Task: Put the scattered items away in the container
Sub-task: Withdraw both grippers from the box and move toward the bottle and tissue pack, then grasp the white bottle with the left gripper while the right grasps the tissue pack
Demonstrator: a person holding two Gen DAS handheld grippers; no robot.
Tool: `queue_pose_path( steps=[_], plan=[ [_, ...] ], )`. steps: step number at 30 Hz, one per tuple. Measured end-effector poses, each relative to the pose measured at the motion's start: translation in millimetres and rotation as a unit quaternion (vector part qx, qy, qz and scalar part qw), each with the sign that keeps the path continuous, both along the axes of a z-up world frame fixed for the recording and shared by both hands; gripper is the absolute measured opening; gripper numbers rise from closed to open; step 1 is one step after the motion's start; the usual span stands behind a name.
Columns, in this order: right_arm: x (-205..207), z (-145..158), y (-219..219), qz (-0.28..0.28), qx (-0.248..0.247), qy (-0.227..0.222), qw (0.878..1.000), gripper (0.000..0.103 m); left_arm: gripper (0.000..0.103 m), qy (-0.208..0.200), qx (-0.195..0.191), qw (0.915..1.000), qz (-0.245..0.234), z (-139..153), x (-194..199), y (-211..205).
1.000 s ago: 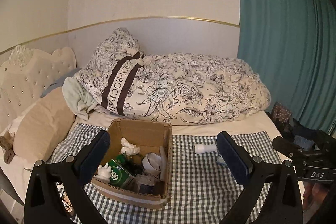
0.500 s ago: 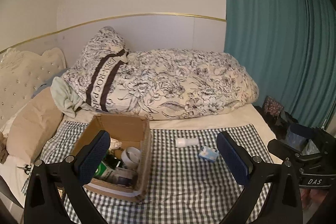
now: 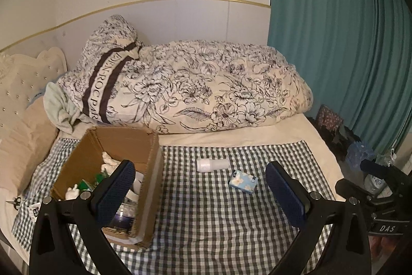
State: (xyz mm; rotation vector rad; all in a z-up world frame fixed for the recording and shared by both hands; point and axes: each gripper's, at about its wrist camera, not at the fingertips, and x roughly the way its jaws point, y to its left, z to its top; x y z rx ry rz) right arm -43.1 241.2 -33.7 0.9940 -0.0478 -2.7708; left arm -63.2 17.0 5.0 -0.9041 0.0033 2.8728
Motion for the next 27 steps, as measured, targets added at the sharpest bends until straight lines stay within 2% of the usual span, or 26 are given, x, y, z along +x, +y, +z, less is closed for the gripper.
queue_pose_path(
  steps=[5, 11, 17, 20, 24, 27],
  plan=[
    [-14, -21, 2, 0.009, 0.008, -0.018, 1.000, 0.103, 0.103, -0.019, -0.003, 0.9998, -0.005, -19, -18, 12],
    [-37, -55, -1, 0.046, 0.021, -0.042, 0.998, 0.103, 0.103, -0.042, -0.005, 0.9989, -0.018, -47, -46, 29],
    [-62, -93, 3, 0.053, 0.016, -0.071, 0.996, 0.103, 0.103, -0.081, -0.010, 0.9961, -0.034, -87, -84, 49],
    [-75, -113, 8, 0.049, 0.012, -0.084, 0.995, 0.103, 0.103, -0.122, -0.018, 0.9917, -0.037, -112, -108, 58],
    [-94, -136, 9, 0.047, 0.008, -0.095, 0.994, 0.103, 0.103, -0.134, -0.010, 0.9903, -0.036, -136, -133, 65],
    [-111, -154, 5, 0.051, 0.012, -0.106, 0.993, 0.103, 0.103, -0.149, -0.017, 0.9883, -0.028, -154, -156, 69]
  ],
)
